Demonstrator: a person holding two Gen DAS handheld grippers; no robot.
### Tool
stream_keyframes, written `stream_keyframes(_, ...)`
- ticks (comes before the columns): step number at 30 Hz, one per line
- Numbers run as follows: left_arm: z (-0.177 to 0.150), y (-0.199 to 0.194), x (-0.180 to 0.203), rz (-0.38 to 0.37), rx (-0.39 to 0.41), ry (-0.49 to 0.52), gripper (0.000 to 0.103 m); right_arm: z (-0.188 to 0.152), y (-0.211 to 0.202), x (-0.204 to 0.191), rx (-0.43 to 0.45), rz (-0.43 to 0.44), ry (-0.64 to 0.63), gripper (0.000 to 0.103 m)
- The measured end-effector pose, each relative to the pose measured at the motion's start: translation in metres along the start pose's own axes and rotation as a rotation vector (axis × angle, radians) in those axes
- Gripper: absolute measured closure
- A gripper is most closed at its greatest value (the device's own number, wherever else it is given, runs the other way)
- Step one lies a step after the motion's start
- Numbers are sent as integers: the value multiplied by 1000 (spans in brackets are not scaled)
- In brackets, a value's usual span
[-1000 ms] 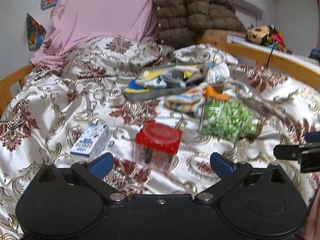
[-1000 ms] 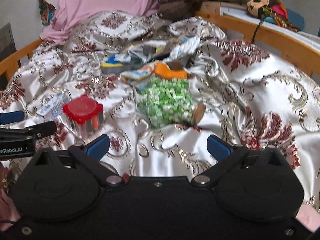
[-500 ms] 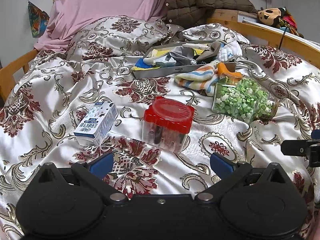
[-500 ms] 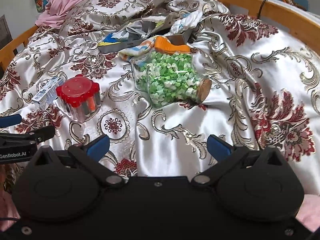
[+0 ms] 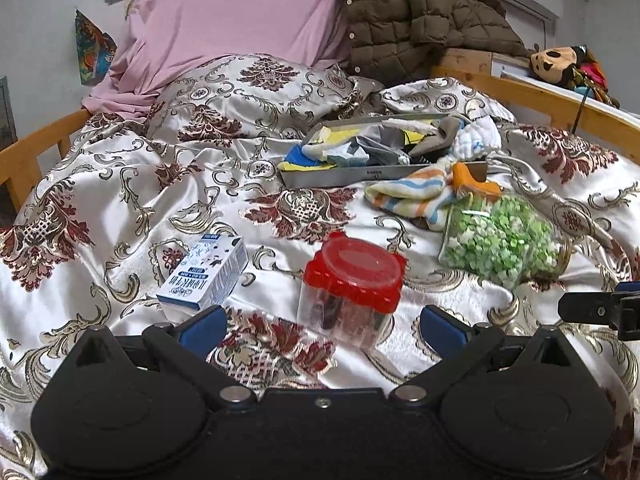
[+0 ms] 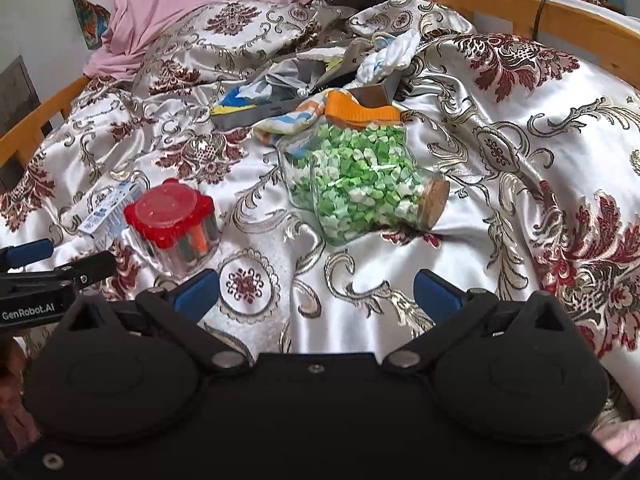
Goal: Organize soft objects
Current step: 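Move both tools toward the striped towel and orange plastic clip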
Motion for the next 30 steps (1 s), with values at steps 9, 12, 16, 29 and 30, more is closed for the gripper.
stream_keyframes(9, 14, 7, -3, 15, 62, -43, 1, 16, 14, 9, 87, -4, 23, 1)
stream_keyframes(12, 21, 12, -1, 10, 62, -36, 1, 27, 19, 14, 138, 0, 31, 1)
stream_keyframes(16, 33, 23, 4, 1, 69, -18, 1, 44, 24, 21, 224, -26, 13, 1)
stream_keyframes(29, 67, 90, 35, -91, -3, 0, 1, 94, 63, 47, 385, -65, -19, 1)
stream_keyframes(30, 70, 96, 36, -92, -9, -2, 1, 97, 67, 48, 389, -71, -26, 1)
Point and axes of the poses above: each gripper's, at about its wrist camera, not at the fingertips, and y roughly the way its jaws point, x to its right, z to its top, the point moved 10 cm from there along y, roughly the way its jaws point, and after that the axes turned 8 degrees about x, right-handed, at the moved point
